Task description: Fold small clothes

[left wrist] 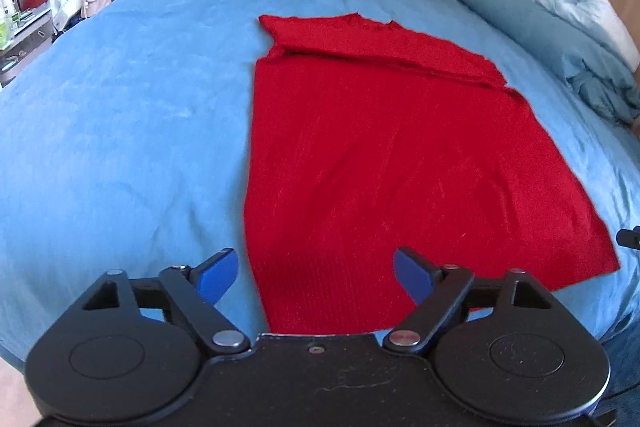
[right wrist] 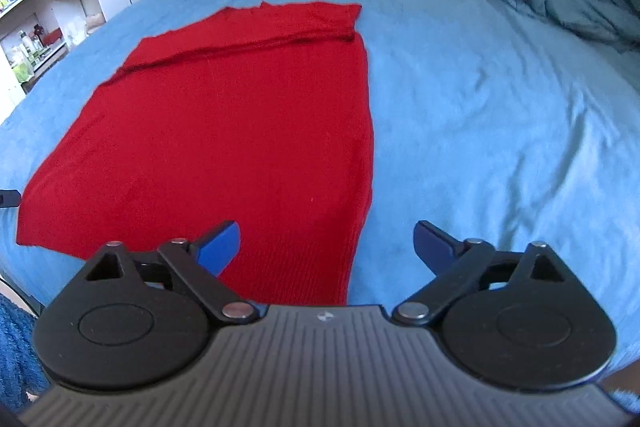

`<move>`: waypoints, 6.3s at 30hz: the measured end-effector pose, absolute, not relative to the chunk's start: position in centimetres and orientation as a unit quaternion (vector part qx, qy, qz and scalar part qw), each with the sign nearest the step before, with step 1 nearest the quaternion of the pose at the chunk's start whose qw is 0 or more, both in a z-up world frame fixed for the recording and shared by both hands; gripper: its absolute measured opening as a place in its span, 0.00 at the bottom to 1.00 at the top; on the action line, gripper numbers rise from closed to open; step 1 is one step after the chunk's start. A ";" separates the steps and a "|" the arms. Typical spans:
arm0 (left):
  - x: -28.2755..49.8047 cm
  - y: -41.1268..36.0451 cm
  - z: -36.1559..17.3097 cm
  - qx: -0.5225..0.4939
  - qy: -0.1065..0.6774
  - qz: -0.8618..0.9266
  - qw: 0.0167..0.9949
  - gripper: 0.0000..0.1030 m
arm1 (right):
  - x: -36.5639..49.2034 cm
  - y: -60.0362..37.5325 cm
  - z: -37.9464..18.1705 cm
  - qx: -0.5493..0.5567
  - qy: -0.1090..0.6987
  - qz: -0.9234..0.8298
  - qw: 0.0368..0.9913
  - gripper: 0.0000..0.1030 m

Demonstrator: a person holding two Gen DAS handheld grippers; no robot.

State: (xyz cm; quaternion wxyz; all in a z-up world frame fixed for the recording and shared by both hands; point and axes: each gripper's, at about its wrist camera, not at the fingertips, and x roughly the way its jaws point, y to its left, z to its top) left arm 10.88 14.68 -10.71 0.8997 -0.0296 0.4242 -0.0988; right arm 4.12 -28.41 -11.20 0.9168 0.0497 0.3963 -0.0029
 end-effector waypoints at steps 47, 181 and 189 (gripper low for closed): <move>31.7 12.1 5.1 -0.094 0.271 -0.027 0.957 0.06 | 23.8 -33.4 4.0 0.194 0.256 0.040 0.946 0.20; 43.2 3.5 -11.3 0.022 0.405 -0.107 0.908 0.98 | 40.4 -23.4 -4.7 0.214 0.296 0.015 0.931 0.25; 39.1 13.1 -11.1 0.017 0.407 -0.085 0.909 0.98 | 45.5 -4.2 -2.8 0.094 0.358 0.308 0.876 0.25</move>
